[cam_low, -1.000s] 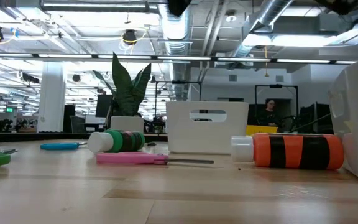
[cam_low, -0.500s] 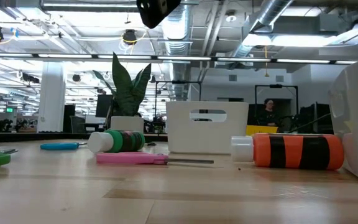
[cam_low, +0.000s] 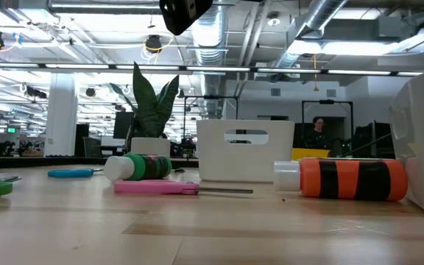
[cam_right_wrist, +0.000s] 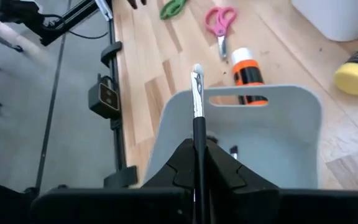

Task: Pick & Place Paint Supplies
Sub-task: Put the eyeshadow brush into the gray bin, then put the blue scissors into the white bin

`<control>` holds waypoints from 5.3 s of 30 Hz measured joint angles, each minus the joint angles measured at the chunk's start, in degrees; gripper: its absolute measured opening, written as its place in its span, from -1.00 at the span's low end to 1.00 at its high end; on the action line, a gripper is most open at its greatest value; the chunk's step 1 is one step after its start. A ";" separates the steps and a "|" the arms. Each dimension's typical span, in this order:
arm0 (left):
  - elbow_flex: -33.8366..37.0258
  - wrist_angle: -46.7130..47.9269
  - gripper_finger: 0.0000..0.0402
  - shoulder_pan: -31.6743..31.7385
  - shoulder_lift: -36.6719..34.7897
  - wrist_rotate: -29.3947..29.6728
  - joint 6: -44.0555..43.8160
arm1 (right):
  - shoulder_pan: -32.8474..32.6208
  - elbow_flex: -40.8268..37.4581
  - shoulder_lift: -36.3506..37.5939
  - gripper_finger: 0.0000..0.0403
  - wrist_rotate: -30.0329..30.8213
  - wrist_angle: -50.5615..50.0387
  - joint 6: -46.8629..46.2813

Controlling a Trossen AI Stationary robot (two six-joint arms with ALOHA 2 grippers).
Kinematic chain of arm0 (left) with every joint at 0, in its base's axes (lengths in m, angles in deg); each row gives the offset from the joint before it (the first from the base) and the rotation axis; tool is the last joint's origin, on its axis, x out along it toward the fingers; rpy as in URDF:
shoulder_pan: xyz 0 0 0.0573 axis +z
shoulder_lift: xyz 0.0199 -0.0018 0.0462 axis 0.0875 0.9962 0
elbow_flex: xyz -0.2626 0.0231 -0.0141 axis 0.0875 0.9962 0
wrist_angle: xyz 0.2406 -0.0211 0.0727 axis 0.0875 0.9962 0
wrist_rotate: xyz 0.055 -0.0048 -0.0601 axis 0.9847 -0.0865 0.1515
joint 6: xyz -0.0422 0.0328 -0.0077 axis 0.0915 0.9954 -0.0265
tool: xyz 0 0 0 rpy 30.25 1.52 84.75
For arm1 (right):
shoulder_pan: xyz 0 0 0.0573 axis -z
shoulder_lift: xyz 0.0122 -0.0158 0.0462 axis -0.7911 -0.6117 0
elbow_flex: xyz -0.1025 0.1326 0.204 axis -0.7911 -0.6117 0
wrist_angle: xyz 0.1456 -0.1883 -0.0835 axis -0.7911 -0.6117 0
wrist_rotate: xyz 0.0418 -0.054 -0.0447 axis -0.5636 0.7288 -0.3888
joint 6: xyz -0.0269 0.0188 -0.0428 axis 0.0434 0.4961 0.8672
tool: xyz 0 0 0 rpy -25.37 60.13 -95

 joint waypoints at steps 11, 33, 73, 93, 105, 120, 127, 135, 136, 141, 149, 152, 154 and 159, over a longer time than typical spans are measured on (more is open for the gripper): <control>0.00 -0.13 -0.89 0.00 -0.02 0.55 -1.26 | -0.36 -4.25 -7.13 -0.96 2.03 10.75 -0.82; 0.00 -0.13 -0.91 -0.09 -0.04 0.51 -1.18 | 0.78 -4.24 -21.57 -0.96 -0.68 24.93 -2.32; 0.00 0.00 -0.92 -0.11 -0.04 0.44 -1.22 | 5.22 -4.22 -13.85 -0.97 -12.01 5.24 -1.84; 0.00 0.00 -0.92 -0.11 -0.04 0.80 -1.27 | 5.57 -4.22 -12.72 -0.97 -11.74 2.12 -12.70; 0.00 0.00 -0.92 -0.11 -0.04 0.92 -1.29 | 0.66 -3.68 -10.78 -0.97 -16.09 7.08 -16.54; 0.00 0.00 -0.92 -0.02 -0.04 2.67 -1.20 | -0.84 2.49 -10.90 -1.00 -16.18 -3.12 -17.29; 0.00 -0.11 -0.92 0.13 -0.04 2.93 -1.22 | 4.22 2.53 -10.91 -1.00 -13.18 -5.06 -13.22; 0.00 -0.12 -0.92 0.13 -0.04 2.91 -1.22 | 12.28 2.55 -10.91 -1.00 -15.13 -4.94 -5.20; 0.00 -0.13 -0.92 0.13 -0.04 2.91 -1.22 | 13.25 2.55 -10.91 -1.00 -15.87 -4.92 -4.49; 0.00 -0.13 -0.92 0.13 -0.04 2.91 -1.22 | 17.10 2.55 -10.91 -1.00 -16.38 -5.16 -3.24; 0.00 -0.13 -0.92 0.13 -0.04 2.86 -1.25 | 20.01 2.55 -10.91 -1.00 -17.63 -7.39 -3.17; 0.00 -0.13 -0.92 0.13 -0.04 2.86 -1.25 | 19.95 2.55 -10.91 -1.00 -17.63 -7.95 -3.77; 0.00 -0.13 -0.92 0.13 -0.04 2.86 -1.25 | 19.95 2.55 -10.91 -1.00 -17.68 -8.64 -4.68; 0.00 -0.10 -0.92 0.13 -0.04 2.84 -1.22 | 19.85 2.55 -10.91 -1.00 -17.66 -8.69 -5.27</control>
